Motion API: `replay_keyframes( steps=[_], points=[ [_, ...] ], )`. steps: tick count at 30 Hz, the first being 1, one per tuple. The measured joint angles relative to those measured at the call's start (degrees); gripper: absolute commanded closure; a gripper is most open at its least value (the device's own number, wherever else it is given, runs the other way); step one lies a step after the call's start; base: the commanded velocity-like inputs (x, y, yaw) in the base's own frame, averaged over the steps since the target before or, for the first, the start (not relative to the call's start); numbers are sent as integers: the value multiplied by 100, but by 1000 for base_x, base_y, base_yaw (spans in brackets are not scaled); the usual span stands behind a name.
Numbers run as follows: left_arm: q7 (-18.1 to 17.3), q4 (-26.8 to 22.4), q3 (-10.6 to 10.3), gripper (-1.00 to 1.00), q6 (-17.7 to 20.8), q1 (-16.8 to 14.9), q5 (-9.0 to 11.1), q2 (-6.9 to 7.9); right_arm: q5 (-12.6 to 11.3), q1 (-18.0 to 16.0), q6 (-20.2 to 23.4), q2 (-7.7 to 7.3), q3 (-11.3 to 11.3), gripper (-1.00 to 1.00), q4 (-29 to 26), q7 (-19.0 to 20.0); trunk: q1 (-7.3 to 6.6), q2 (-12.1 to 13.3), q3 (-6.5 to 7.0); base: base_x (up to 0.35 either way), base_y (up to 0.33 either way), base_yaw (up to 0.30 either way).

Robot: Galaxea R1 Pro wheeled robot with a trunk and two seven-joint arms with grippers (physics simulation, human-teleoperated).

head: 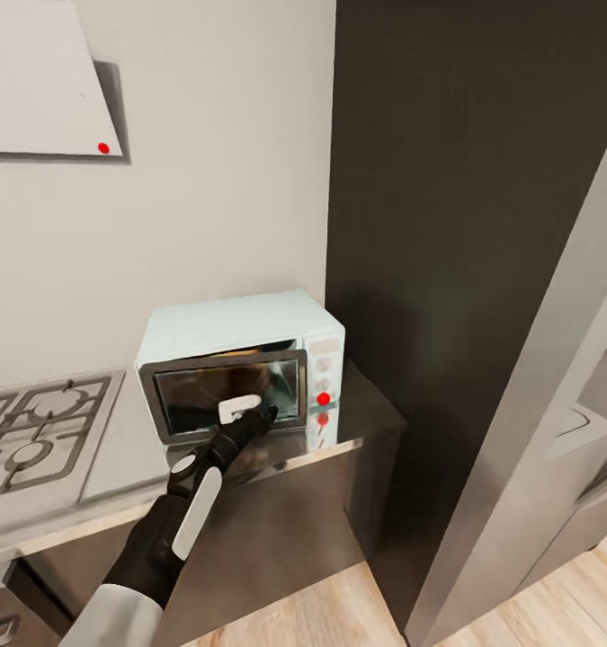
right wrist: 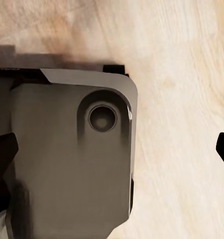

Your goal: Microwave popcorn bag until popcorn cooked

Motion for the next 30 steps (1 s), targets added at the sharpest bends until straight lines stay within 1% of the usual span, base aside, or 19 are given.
replay_keyframes(
  steps=[6,7,9,12,13,14,15,17,18,20,21,22,23,24,30],
  points=[
    [-1,-6,0,-100,0,0,1,-1,0,0,1,0,0,-100,0,0,0,0,0,245,0,0],
    [-55,-16,-7,-100,-3,30,37,-4,0,-1,0,0,0,-100,0,0,-2,-3,-1,245,0,0],
    [-64,-245,-27,-100,-21,256,49,-4,0,0,0,0,0,-100,0,0,-3,-3,-1,236,0,0],
    [-47,-311,-225,-100,-3,403,39,-3,0,0,0,0,0,-100,0,0,-1,-3,-1,203,0,0],
    [-44,-227,-301,-100,-1,405,50,-3,0,0,-1,0,0,-100,0,0,0,-3,-1,133,0,0],
    [-42,-44,-451,-100,-1,316,58,-5,0,0,1,0,0,-100,0,0,0,-3,-1,68,0,0],
    [-45,-15,-495,-100,9,303,48,-7,0,-1,0,0,0,-100,0,0,1,-3,-1,44,0,0],
    [-28,-18,-508,-100,6,313,35,-9,-1,-1,1,0,0,-100,0,-1,2,-1,-1,-61,0,0],
    [-14,-14,-499,-100,66,277,27,-11,0,1,-1,0,-1,-100,0,1,4,0,-1,-215,0,0],
    [-24,108,-397,-100,424,15,61,-23,0,0,1,-1,0,-100,0,1,6,2,0,-290,0,0],
    [-23,-98,-279,-100,395,4,79,-26,0,1,2,0,0,-100,0,-1,6,1,-1,-328,0,0],
    [-25,-185,-216,-100,141,3,83,-27,0,0,1,0,0,-100,0,-1,6,1,-1,-336,0,0],
    [-30,-220,-57,-100,21,2,95,-29,0,0,0,0,0,-100,0,1,6,1,0,-340,0,0],
    [-9,-233,-2,-100,19,0,60,-27,0,-1,0,-2,0,-100,0,1,6,1,0,-342,0,0],
    [-8,-252,-8,-100,26,0,56,-36,5,0,-1,-17,0,-100,0,2,6,1,0,-345,0,0]
  ],
)
